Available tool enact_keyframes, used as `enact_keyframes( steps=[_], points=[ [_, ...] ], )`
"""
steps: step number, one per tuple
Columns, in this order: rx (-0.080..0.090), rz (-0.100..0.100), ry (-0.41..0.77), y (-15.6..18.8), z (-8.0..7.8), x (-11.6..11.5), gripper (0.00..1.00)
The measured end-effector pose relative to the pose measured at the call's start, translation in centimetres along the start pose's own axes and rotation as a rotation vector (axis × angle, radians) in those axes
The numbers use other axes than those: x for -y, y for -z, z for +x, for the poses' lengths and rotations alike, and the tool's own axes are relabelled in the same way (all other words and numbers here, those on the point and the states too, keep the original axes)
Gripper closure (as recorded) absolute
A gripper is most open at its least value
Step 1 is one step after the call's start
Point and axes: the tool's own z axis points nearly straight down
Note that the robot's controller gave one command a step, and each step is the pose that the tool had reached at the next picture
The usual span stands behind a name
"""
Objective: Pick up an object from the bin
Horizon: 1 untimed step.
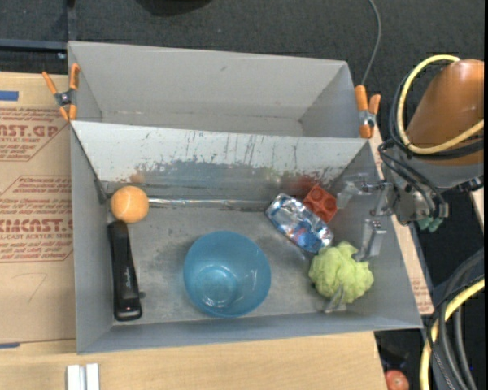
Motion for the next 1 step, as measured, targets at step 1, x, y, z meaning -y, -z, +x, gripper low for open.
enact_keyframes(
  steps=[1],
  points=[
    [0.008, 0.001, 0.002, 0.48, -0.15, -0.08, 0.0]
  ],
)
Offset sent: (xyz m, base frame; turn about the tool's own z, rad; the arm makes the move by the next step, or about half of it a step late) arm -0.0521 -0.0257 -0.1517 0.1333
